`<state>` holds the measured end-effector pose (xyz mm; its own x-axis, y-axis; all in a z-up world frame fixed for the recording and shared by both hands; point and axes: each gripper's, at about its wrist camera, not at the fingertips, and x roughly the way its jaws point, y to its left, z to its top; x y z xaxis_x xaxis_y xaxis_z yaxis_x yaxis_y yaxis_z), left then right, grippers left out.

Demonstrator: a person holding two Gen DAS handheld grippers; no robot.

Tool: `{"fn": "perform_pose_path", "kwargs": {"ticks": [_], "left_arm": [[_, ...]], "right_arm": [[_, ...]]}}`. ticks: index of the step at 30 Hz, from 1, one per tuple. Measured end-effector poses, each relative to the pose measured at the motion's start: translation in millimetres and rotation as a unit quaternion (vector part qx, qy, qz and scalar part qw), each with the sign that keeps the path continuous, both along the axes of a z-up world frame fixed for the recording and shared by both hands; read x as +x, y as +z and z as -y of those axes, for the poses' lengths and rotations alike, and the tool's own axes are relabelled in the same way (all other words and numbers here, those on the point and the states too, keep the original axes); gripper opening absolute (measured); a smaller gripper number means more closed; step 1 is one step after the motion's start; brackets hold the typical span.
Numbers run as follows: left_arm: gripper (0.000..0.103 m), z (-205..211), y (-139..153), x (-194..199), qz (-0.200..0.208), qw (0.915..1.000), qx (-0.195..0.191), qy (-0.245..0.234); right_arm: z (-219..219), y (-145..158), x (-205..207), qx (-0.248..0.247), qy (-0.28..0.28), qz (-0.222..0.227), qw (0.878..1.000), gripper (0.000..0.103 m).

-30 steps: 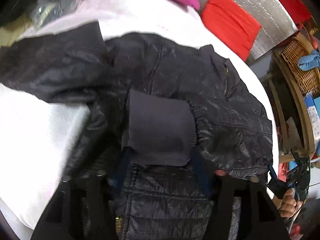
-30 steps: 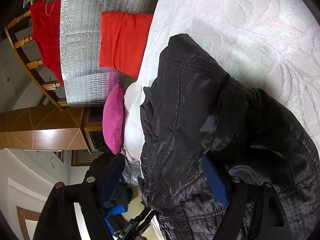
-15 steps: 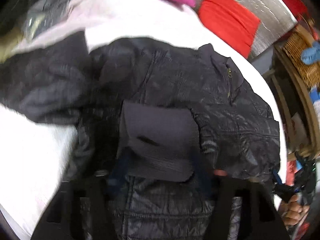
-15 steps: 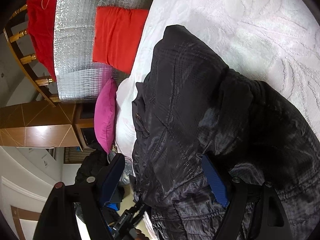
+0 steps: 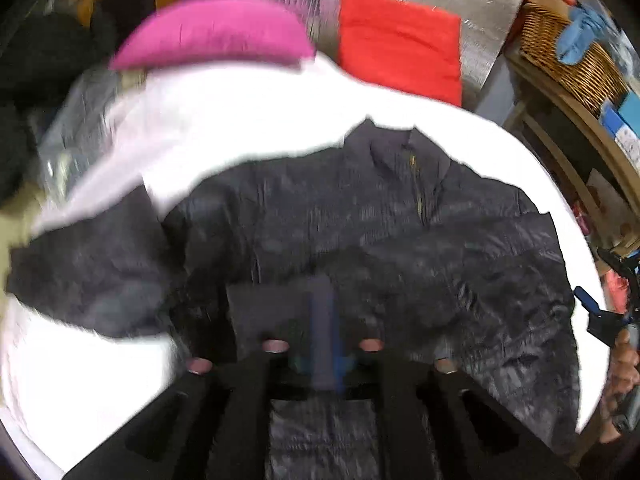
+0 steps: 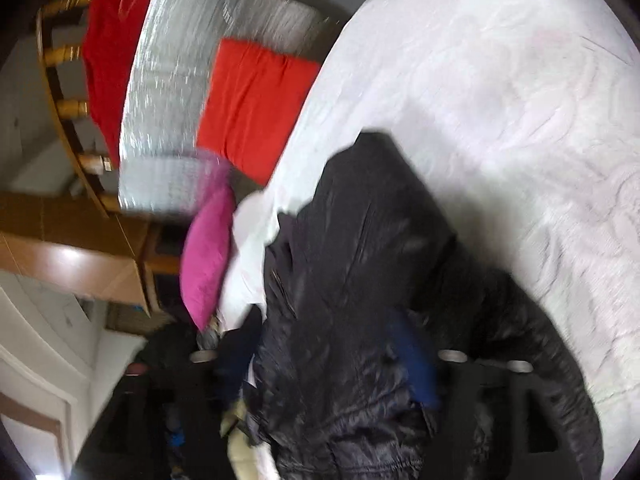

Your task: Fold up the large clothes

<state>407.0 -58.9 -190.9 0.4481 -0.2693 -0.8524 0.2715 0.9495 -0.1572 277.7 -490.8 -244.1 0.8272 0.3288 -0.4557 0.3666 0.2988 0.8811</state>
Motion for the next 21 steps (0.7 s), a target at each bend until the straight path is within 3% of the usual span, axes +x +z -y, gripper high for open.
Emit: {"fn": "perform_pose_path", "kwargs": {"ticks": [1,2,6,11,14,15,18,21], "left_arm": [[0.053,-7.4,-9.0,-0.6,-0.02,0.9997,-0.006,0.015],[0.057,-15.2,-16.9,-3.5,-0.029,0.9991,-0.01,0.03],[0.057,-38.5,-39.8,-13.8,-0.059,0.9958,-0.04,0.057],[0.057,-45.1,-66.5,-12.7,-0.117,0.9854,-0.096,0.079],[0.056,-39.2,-65.7,-7.5,-0.109,0.9871,-0.092,0.073],[0.053,-39.1,-65.0,-5.5,-0.105,0.9869,-0.096,0.075],[0.02,-39.0,-64.4,3.0,-0.101,0.9863,-0.107,0.074],[0.012,-30.3,-57.9,8.0,-0.079,0.9912,-0.083,0.067]], "right_arm": [[5.2,-2.6,-2.1,0.009,-0.006,0.002,1.0,0.075],[7.1,-3.9,-2.5,0.013,-0.006,0.001,1.0,0.075],[-1.2,-6.4,6.5,0.002,0.02,-0.012,1.0,0.074],[-25.5,-5.8,18.3,-0.025,0.058,-0.024,0.998,0.074],[-31.3,-9.4,20.2,-0.028,0.061,-0.035,0.997,0.074],[-32.2,-10.4,20.8,-0.027,0.062,-0.037,0.997,0.074],[-32.3,-11.5,21.7,-0.026,0.061,-0.039,0.997,0.074],[-35.0,-11.6,23.3,-0.038,0.065,-0.047,0.996,0.074]]}}
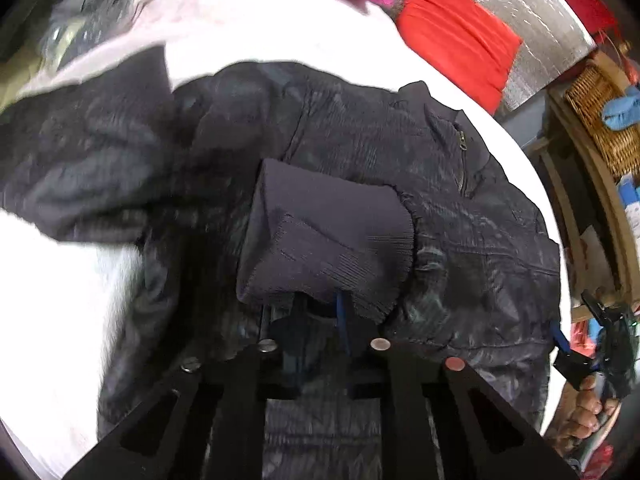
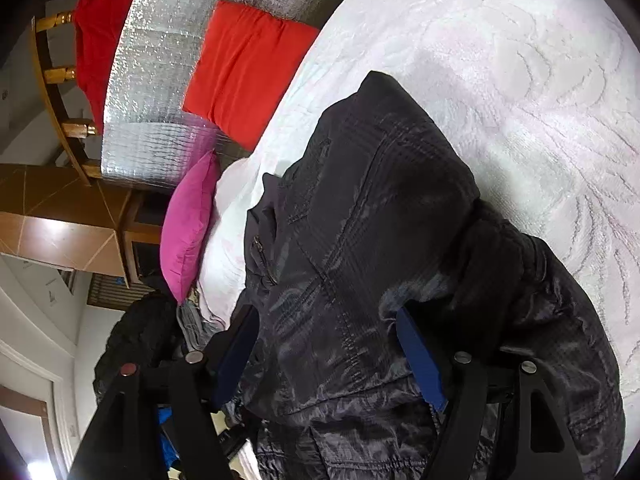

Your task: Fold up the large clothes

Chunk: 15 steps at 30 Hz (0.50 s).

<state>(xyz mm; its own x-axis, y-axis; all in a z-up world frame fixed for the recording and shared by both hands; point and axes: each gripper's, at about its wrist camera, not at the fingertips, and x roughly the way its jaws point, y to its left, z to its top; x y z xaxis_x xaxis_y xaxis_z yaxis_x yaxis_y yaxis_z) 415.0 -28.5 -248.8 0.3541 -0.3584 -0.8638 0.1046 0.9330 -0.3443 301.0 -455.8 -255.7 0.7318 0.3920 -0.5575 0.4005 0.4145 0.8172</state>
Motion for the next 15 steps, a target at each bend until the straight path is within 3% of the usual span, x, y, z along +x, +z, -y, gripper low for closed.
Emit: {"fn": "perform_pose_path", "kwargs": {"ticks": [4,5,7,9,12,13,15], "left_arm": [[0.014,14.5,11.3,3.0,0.029,0.9989,0.033,-0.017],[0.018,17.4,9.6,5.9,0.026,0.999,0.032,-0.017],[0.04,16.5,2.8,11.1,0.007,0.9997,0.019,-0.014],[0.042,14.2,-6.3,15.4,-0.007,0.9998,0.013,-0.012],[0.039,8.3,-9.6,14.9,-0.003,0.9999,-0.008,-0.007],[0.025,8.1,-8.4,14.4,0.003,0.9999,-0.011,-0.007],[0.011,13.2,-5.2,13.0,0.017,0.9997,0.007,-0.015]], "right_arm": [[-4.1,-2.0,3.3,-0.01,0.007,-0.011,1.0,0.074],[-4.9,-2.7,5.5,-0.011,0.008,-0.014,1.0,0.074],[-7.6,-5.4,8.8,-0.013,0.013,-0.023,1.0,0.075],[-10.7,-7.7,13.1,-0.015,0.018,-0.03,0.999,0.075],[-15.8,-10.2,17.7,-0.024,0.027,-0.042,0.998,0.075],[-17.1,-10.4,18.4,-0.028,0.029,-0.043,0.998,0.075],[-18.9,-10.5,19.0,-0.034,0.032,-0.046,0.998,0.075]]}}
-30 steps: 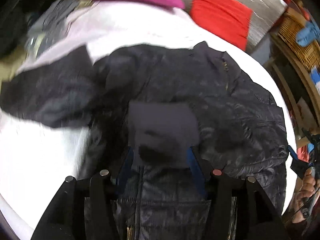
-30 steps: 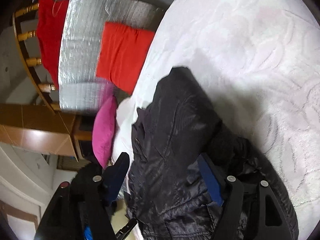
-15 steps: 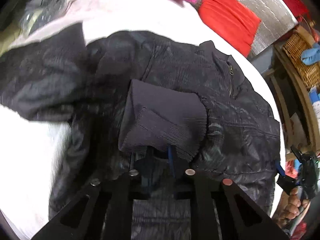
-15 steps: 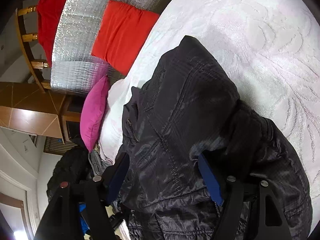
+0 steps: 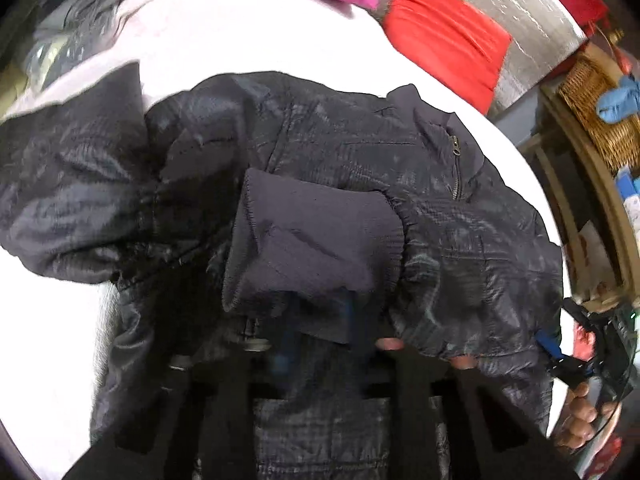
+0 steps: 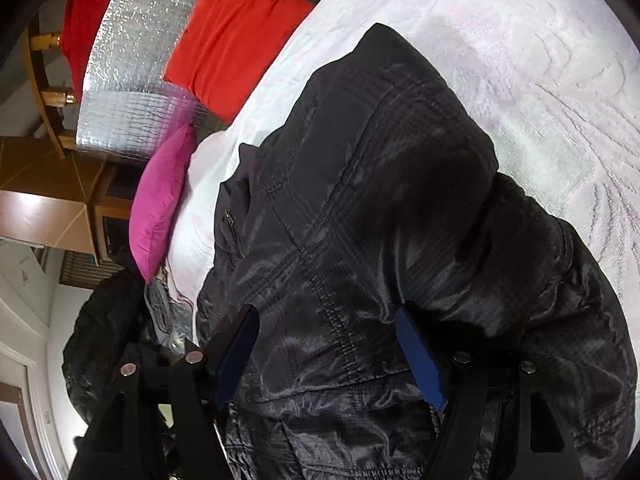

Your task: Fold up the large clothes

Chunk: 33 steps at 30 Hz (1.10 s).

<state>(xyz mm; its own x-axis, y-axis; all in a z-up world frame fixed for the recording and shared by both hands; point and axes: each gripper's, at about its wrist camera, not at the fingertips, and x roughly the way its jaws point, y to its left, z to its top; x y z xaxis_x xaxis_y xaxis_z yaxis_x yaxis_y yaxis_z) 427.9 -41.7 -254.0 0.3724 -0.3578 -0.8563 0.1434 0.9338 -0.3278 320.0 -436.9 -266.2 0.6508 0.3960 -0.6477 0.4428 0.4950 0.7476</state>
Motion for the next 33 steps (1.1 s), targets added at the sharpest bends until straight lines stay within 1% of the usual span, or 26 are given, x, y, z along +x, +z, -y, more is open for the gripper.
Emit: {"fn": "perform_pose_path", "kwargs": {"ticks": [1,4,6,7,8,10,12,14,15,16,17,18,19,20,21,25,27,29,30,31,33], "left_arm": [[0.008,4.1,2.3,-0.9,0.01,0.9998,0.014,-0.004],[0.003,10.9,17.0,-4.5,0.049,0.998,0.04,-0.008],[0.002,14.4,34.5,-5.0,0.085,0.9947,0.056,-0.011],[0.002,16.5,42.8,-4.7,0.1,0.9924,0.07,-0.012],[0.002,18.6,54.3,-3.7,0.116,0.9888,0.092,-0.013],[0.002,18.5,66.9,-0.9,0.128,0.9851,0.113,-0.018],[0.002,16.6,70.0,2.2,0.122,0.985,0.119,-0.026],[0.002,17.5,60.9,5.3,0.089,0.9886,0.113,-0.045],[0.002,18.5,54.8,4.7,0.081,0.9891,0.116,-0.041],[0.005,17.6,47.7,4.0,0.068,0.9906,0.113,-0.038],[0.01,16.2,40.1,3.6,0.05,0.993,0.1,-0.038],[0.027,14.7,33.2,3.2,0.032,0.9947,0.091,-0.033],[0.049,12.7,24.3,2.0,0.011,0.9964,0.081,-0.023],[0.057,9.2,17.5,-1.4,-0.002,0.9974,0.071,-0.012],[0.06,6.7,13.4,-3.6,-0.008,0.9979,0.064,-0.007],[0.06,2.7,-2.7,-7.3,-0.035,0.9985,0.041,0.001],[0.059,1.4,-6.6,-1.1,-0.045,0.9986,0.024,0.013],[0.057,0.9,-5.7,5.9,-0.04,0.9989,0.001,0.022],[0.044,1.1,-5.5,9.2,-0.036,0.999,-0.011,0.024],[0.025,3.2,-5.4,12.1,-0.034,0.999,-0.021,0.02],[0.011,10.9,-2.8,14.5,-0.025,0.9995,-0.014,0.011]], "right_arm": [[-0.4,-0.2,0.0,-0.001,0.001,-0.001,1.0,0.075],[-0.7,-0.7,0.1,0.0,0.002,0.0,1.0,0.075],[-0.4,-0.6,-0.8,0.005,0.001,0.004,1.0,0.075],[-0.3,-0.2,-0.8,0.009,0.001,0.008,1.0,0.075],[-0.2,0.4,-0.7,0.014,0.001,0.013,1.0,0.075],[-0.7,3.1,-0.4,0.02,0.002,0.028,0.999,0.075],[-1.9,8.4,-1.0,0.025,0.003,0.048,0.999,0.074],[-3.7,14.7,-0.8,0.021,0.002,0.064,0.998,0.074],[-4.4,17.2,-0.7,0.018,-0.001,0.068,0.998,0.073],[-4.4,19.5,-1.2,0.015,-0.005,0.071,0.997,0.073],[-3.9,21.3,-1.9,0.011,-0.008,0.072,0.997,0.073],[-3.0,21.9,-2.5,0.008,-0.012,0.07,0.997,0.073],[-1.7,21.7,-3.5,0.008,-0.013,0.068,0.998,0.073],[-0.4,20.4,-3.8,0.009,-0.015,0.063,0.998,0.073],[0.5,18.8,-3.5,0.012,-0.016,0.059,0.998,0.073],[1.4,13.1,-2.1,0.018,-0.016,0.045,0.999,0.073],[0.2,12.3,-1.5,0.018,-0.013,0.043,0.999,0.073],[-1.6,12.7,-1.2,0.016,-0.01,0.041,0.999,0.073],[-1.9,12.6,-1.3,0.014,-0.009,0.041,0.999,0.073],[-1.5,12.0,-1.7,0.014,-0.01,0.04,0.999,0.073],[0.0,10.0,-1.9,0.014,-0.012,0.037,0.999,0.073]]}}
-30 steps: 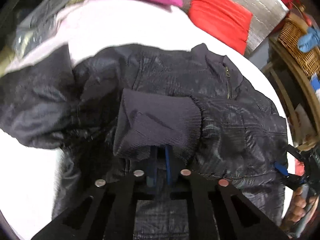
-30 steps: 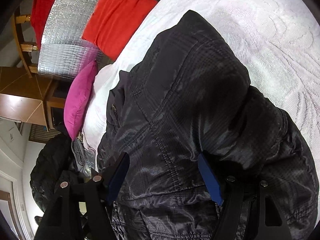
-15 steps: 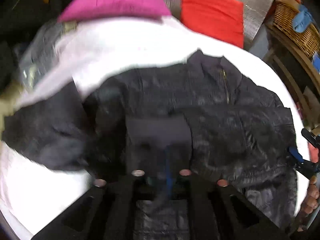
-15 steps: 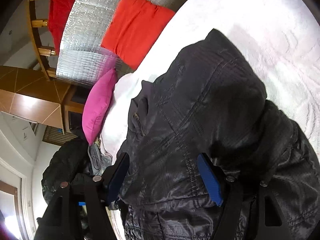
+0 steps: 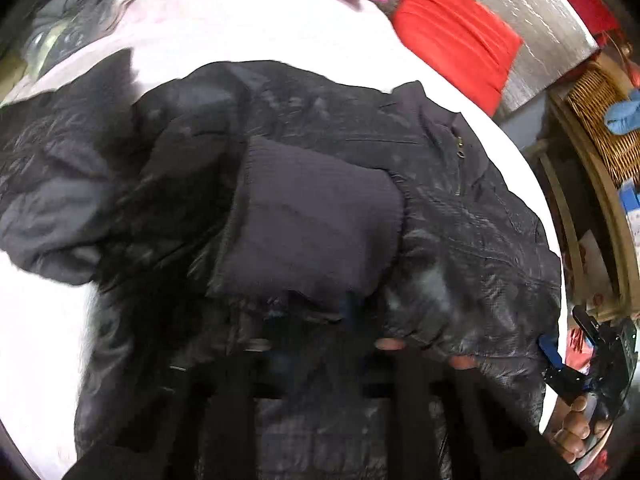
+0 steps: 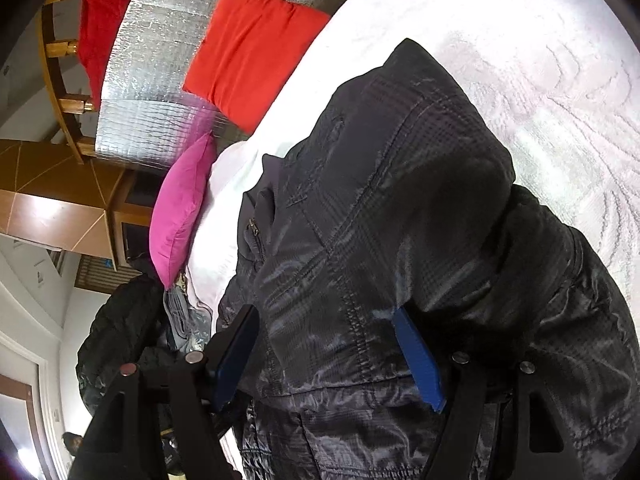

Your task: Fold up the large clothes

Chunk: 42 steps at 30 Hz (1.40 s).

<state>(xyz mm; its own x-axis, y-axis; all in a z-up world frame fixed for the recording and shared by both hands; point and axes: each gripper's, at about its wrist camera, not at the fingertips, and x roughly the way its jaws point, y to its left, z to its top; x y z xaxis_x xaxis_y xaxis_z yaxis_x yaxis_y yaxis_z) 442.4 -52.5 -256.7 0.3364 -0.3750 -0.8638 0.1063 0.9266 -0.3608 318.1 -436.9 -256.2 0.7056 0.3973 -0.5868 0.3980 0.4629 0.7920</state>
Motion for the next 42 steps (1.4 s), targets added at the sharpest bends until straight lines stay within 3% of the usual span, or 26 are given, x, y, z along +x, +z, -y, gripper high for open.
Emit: {"fn": "perform_pose_path", "kwargs": {"ticks": [5,12,14,17,18,19,21,22,25,27,30,32,33,34,42], "left_arm": [[0.005,18.1,13.2,-5.3,0.061,0.997,0.042,-0.021],[0.001,-9.2,36.0,-3.9,0.104,0.9905,0.088,0.016],[0.001,-19.7,40.0,-2.1,0.1,0.9912,0.084,0.021],[0.002,-12.8,29.7,4.4,0.058,0.9969,0.053,-0.002],[0.013,-9.6,24.0,6.2,0.038,0.9982,0.046,-0.003],[0.038,-6.8,19.5,7.9,0.025,0.999,0.037,-0.006],[0.072,0.0,10.2,9.6,0.009,0.9995,0.03,-0.002],[0.072,3.9,7.8,9.2,0.014,0.9993,0.034,0.004],[0.072,15.9,1.3,12.9,0.009,0.9994,0.032,-0.003],[0.07,23.3,-3.8,15.2,0.015,0.9984,0.054,0.0],[0.044,32.1,-9.7,14.8,0.022,0.9982,0.056,-0.001],[0.034,37.2,-4.1,9.1,0.048,0.9962,0.074,0.0],[0.013,36.9,-0.3,6.4,0.059,0.9945,0.087,0.001],[0.012,36.1,3.1,4.3,0.066,0.9928,0.1,0.001],[0.011,1.7,27.8,-21.6,0.088,0.9917,0.093,-0.001]], "right_arm": [[0.9,-2.1,1.7,-0.002,-0.002,-0.004,1.0,0.073],[-0.2,3.0,-0.2,-0.008,-0.006,0.007,1.0,0.073],[-1.9,5.2,0.3,-0.012,-0.005,0.01,1.0,0.073],[-4.0,5.0,2.3,-0.007,-0.003,0.01,1.0,0.073],[-4.4,4.6,2.4,-0.004,-0.004,0.01,1.0,0.073],[-4.4,4.4,2.1,0.001,-0.005,0.011,1.0,0.073],[-2.5,3.7,0.2,0.014,-0.01,0.014,1.0,0.073],[-0.9,3.7,-0.8,0.017,-0.014,0.015,1.0,0.073],[4.8,4.8,-3.4,0.011,-0.024,0.016,1.0,0.073],[5.9,2.5,-1.7,0.006,-0.024,0.012,1.0,0.073],[1.0,-7.4,7.9,-0.002,-0.003,-0.019,1.0,0.074],[-3.7,-9.4,11.2,-0.003,0.006,-0.024,1.0,0.074],[-5.2,-7.1,11.6,-0.008,0.009,-0.022,1.0,0.074],[-5.9,-5.5,11.5,-0.01,0.011,-0.018,1.0,0.074],[-3.3,2.9,4.2,0.003,0.005,0.014,1.0,0.074]]}}
